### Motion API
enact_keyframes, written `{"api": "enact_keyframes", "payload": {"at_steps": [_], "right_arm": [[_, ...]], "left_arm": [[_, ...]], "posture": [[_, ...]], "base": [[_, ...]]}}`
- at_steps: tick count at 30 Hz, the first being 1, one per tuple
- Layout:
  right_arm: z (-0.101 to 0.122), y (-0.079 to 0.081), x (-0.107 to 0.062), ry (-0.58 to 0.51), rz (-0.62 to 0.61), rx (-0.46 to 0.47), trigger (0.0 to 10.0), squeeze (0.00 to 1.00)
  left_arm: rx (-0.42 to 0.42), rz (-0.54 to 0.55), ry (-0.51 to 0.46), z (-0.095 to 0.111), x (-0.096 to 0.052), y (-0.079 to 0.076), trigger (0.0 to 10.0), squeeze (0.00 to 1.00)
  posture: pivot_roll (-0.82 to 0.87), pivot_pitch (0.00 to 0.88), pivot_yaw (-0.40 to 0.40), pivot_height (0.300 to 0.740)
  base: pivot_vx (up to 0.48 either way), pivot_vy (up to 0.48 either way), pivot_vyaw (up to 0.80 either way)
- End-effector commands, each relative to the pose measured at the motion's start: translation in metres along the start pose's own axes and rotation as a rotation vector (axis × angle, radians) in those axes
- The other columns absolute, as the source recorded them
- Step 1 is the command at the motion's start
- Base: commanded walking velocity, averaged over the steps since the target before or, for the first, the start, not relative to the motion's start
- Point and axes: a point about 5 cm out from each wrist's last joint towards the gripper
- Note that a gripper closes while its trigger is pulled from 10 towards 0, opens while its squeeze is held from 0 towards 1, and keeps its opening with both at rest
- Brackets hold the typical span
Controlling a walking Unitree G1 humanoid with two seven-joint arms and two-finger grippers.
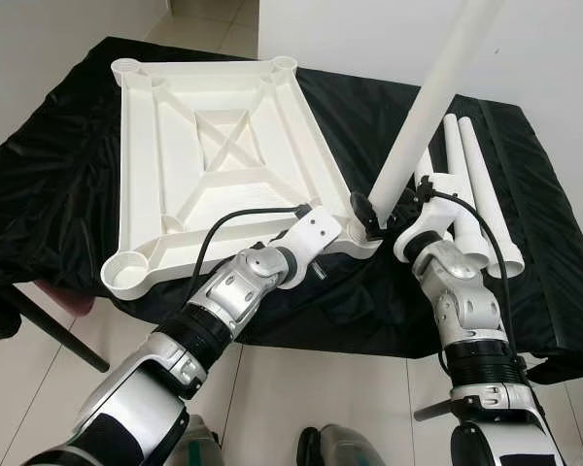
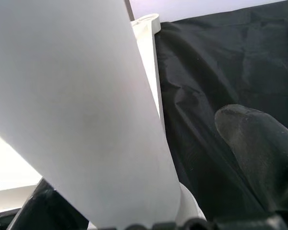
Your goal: Building children table
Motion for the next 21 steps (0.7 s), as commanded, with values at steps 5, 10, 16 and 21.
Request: {"api": "enact_keyframes", "payload": {"at_steps": [5, 10, 16, 21], "right_arm": [[0.0, -0.004, -0.003, 0.009, -0.006, -0.005, 10.0, 0.0], [0.0, -0.004, -0.001, 0.012, -0.004, -0.006, 10.0, 0.0], [-0.001, -0.003, 0.0, 0.015, 0.006, -0.006, 10.0, 0.0], [-0.004, -0.001, 0.0, 0.02, 0.013, -0.005, 10.0, 0.0]], "left_arm": [[-0.037, -0.101, 0.011, -0.007, -0.002, 0.0, 0.0, 0.0], [-0.028, -0.131, -0.001, -0.008, -0.005, -0.002, 0.0, 0.0], [-0.025, -0.153, -0.007, -0.011, -0.008, -0.006, 0.0, 0.0], [-0.019, -0.185, -0.012, -0.012, -0.011, -0.014, 0.0, 0.0]], "posture": [[-0.06, 0.039, -0.045, 0.74], [-0.05, 0.035, -0.045, 0.74], [-0.05, 0.027, -0.041, 0.74], [-0.05, 0.02, -0.035, 0.74]], "base": [[0.0, 0.0, 0.0], [0.0, 0.0, 0.0], [0.0, 0.0, 0.0], [0.0, 0.0, 0.0]]}}
Point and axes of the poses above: a point about 5 cm out from each wrist's last joint towards the gripper, its own x axis pointing out of the wrist towards the gripper, its own z axis along the axis of the wrist's last joint, y = z × x
